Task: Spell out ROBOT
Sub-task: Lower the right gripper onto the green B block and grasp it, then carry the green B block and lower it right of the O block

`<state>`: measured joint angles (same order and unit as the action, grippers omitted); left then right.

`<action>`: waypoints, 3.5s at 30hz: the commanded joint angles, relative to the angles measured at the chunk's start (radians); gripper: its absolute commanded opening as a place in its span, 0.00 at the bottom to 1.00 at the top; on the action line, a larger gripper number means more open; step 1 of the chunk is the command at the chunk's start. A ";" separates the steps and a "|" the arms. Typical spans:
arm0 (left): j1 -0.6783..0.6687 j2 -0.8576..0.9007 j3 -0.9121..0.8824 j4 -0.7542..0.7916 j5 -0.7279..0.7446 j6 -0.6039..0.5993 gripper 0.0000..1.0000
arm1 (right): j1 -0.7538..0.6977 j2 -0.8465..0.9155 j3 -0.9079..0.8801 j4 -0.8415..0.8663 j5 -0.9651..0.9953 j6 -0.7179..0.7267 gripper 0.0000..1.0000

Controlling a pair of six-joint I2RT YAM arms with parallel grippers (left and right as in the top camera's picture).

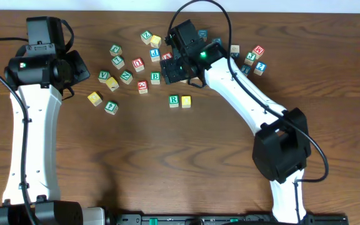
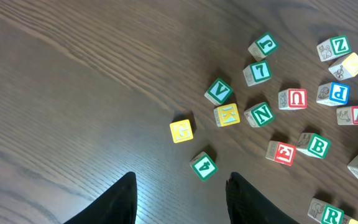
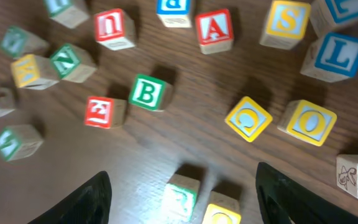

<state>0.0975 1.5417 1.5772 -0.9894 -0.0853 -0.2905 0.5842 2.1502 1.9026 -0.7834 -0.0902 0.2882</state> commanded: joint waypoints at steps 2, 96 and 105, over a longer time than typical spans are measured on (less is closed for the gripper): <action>0.004 -0.018 0.022 -0.005 -0.013 0.010 0.46 | 0.005 0.003 0.017 0.005 0.069 0.042 0.68; 0.037 -0.010 -0.017 0.010 -0.178 0.009 0.46 | 0.053 -0.065 0.019 0.017 0.264 0.159 0.20; 0.037 -0.010 -0.017 0.010 -0.178 0.001 0.46 | 0.026 -0.108 -0.001 -0.302 0.264 0.161 0.18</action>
<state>0.1303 1.5417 1.5768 -0.9764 -0.2432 -0.2901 0.6151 2.0144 1.9202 -1.0538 0.1658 0.4610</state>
